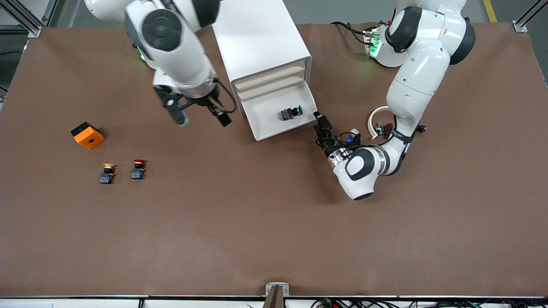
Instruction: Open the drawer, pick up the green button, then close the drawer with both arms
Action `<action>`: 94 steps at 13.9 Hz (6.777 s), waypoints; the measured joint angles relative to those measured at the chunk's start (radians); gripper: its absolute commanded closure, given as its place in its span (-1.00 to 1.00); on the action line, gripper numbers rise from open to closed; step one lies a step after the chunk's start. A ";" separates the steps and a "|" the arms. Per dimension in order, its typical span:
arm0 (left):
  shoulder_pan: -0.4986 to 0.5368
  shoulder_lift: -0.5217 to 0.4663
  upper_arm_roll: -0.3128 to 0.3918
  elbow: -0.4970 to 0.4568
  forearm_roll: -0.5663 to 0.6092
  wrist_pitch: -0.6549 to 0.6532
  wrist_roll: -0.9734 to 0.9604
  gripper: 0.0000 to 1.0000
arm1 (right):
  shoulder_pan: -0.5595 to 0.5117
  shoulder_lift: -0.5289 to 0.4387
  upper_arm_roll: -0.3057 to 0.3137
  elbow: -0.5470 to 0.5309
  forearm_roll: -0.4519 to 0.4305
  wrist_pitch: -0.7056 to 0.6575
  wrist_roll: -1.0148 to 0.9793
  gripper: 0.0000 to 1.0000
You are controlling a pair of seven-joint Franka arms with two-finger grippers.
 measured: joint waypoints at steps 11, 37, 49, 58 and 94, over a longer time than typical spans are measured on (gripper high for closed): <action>0.058 -0.008 -0.084 0.038 0.144 -0.075 0.140 -1.00 | 0.162 0.189 -0.002 0.001 0.000 0.158 0.322 -1.00; 0.074 -0.319 -0.134 0.030 0.597 0.461 1.207 -1.00 | 0.270 0.425 0.017 0.087 0.004 0.337 0.398 -1.00; 0.042 -0.462 -0.155 -0.186 0.738 0.761 1.238 -1.00 | 0.288 0.449 0.024 0.087 0.017 0.335 0.398 -1.00; 0.042 -0.547 -0.234 -0.373 0.801 0.916 1.242 -1.00 | 0.292 0.454 0.024 0.091 0.067 0.335 0.335 1.00; -0.145 -0.408 -0.241 -0.383 0.797 0.928 1.040 -1.00 | -0.393 0.222 -0.016 0.249 -0.018 -0.035 -1.167 1.00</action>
